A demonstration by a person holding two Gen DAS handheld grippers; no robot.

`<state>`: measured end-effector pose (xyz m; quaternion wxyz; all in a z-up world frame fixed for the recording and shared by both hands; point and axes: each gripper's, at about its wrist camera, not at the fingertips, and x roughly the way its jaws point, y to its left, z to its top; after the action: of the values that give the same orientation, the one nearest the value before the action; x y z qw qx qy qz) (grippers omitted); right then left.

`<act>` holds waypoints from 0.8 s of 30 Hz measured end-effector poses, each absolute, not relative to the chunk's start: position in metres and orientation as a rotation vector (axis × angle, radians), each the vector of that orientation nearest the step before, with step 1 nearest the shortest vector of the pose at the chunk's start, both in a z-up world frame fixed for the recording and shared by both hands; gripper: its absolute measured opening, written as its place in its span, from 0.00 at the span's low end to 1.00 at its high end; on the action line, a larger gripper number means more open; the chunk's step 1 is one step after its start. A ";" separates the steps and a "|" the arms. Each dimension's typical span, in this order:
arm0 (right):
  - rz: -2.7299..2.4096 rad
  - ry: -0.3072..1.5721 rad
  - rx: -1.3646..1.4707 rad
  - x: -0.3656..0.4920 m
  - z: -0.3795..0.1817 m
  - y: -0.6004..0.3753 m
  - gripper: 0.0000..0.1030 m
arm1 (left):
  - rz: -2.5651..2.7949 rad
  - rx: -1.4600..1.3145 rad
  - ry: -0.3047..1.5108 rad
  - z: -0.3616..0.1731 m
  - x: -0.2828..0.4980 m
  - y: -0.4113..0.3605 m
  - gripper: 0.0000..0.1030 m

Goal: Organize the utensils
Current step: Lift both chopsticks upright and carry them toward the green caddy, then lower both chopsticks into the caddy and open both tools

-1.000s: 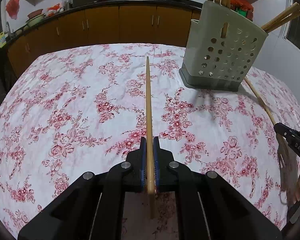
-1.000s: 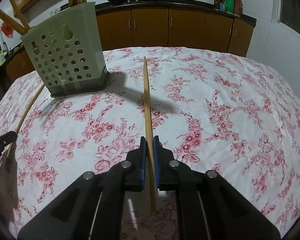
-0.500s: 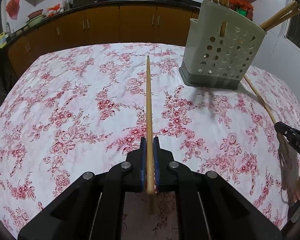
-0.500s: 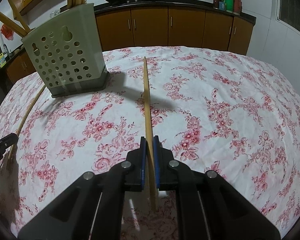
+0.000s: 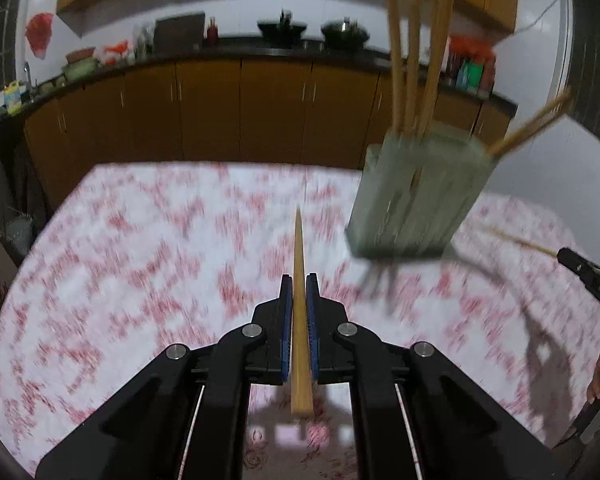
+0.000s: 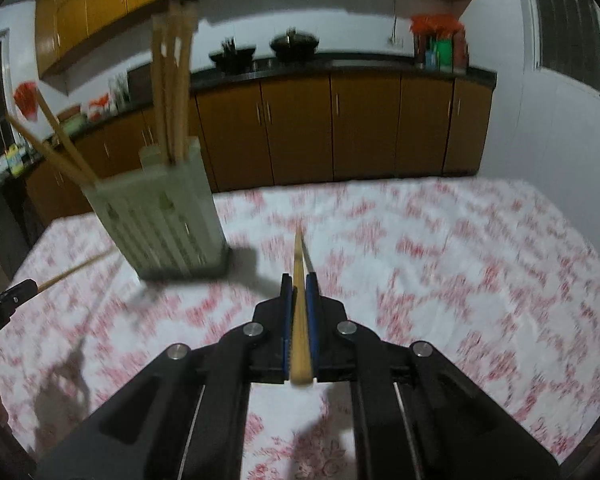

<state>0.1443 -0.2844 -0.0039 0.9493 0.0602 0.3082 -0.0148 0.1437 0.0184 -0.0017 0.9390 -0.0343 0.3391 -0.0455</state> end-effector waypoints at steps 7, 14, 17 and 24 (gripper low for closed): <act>-0.018 0.530 0.125 0.137 0.030 -0.283 0.08 | -0.104 -0.101 0.555 0.045 0.139 0.018 0.07; -0.016 0.489 0.128 0.134 0.046 -0.283 0.08 | -0.116 -0.107 0.510 0.063 0.140 0.019 0.07; -0.009 0.449 0.126 0.132 0.060 -0.283 0.08 | -0.132 -0.101 0.479 0.076 0.139 0.018 0.07; 0.056 0.346 0.148 0.122 0.105 -0.283 0.08 | -0.193 -0.108 0.416 0.107 0.133 0.010 0.07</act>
<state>0.1224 -0.2832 0.1050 0.9819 0.0737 0.1721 0.0278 0.1332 0.0104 0.1067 0.9724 -0.0535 0.2061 -0.0954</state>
